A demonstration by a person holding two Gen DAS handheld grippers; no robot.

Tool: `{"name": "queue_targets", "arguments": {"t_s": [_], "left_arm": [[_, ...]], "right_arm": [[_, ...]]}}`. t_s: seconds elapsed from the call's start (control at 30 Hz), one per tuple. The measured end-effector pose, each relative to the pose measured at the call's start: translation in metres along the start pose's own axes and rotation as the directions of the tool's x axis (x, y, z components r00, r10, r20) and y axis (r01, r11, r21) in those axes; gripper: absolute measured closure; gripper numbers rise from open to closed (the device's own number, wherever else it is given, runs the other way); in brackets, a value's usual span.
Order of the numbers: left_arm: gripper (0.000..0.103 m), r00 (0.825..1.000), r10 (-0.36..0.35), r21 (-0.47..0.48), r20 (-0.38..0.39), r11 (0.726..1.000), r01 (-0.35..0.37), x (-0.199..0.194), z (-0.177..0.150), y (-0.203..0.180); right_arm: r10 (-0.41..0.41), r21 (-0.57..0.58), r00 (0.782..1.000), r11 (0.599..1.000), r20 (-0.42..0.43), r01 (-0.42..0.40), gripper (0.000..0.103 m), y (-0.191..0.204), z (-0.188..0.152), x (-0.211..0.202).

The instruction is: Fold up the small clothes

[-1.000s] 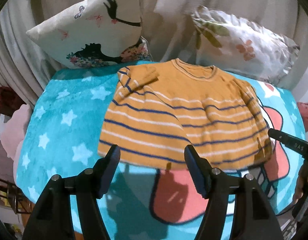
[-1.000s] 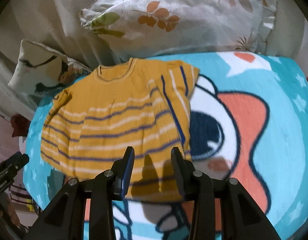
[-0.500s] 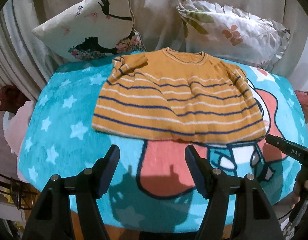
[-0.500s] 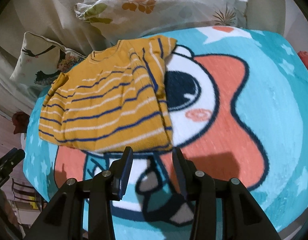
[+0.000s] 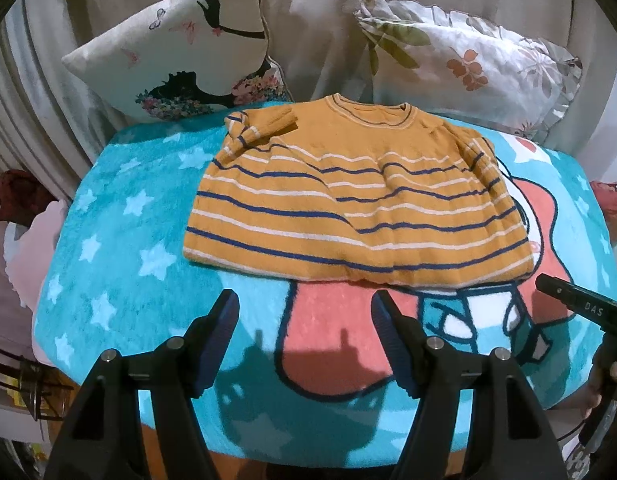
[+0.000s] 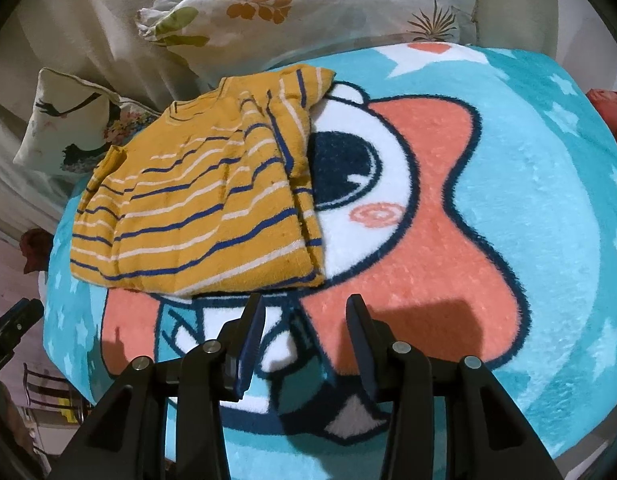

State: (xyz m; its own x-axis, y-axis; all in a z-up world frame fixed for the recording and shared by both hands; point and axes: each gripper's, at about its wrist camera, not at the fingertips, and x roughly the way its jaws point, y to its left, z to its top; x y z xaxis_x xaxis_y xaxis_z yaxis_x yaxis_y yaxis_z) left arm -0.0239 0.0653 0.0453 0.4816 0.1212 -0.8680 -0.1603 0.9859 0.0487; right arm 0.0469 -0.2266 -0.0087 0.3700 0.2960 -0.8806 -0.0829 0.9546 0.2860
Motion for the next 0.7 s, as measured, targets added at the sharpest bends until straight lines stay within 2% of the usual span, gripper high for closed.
{"name": "queue_targets", "arguments": {"t_s": [0.4,0.7], "left_arm": [[0.035,0.998,-0.031,-0.018,-0.059,0.999,0.030,0.048,0.023,0.050],[0.035,0.991,-0.057,-0.080,-0.120,0.996,0.047,0.089,0.028,0.102]], "right_arm": [[-0.055,0.000,0.998,0.998,0.025,0.055,0.057,0.045,0.012,0.007],[-0.097,-0.001,0.995,0.995,0.021,0.097,0.057,0.090,0.020,0.021]]}}
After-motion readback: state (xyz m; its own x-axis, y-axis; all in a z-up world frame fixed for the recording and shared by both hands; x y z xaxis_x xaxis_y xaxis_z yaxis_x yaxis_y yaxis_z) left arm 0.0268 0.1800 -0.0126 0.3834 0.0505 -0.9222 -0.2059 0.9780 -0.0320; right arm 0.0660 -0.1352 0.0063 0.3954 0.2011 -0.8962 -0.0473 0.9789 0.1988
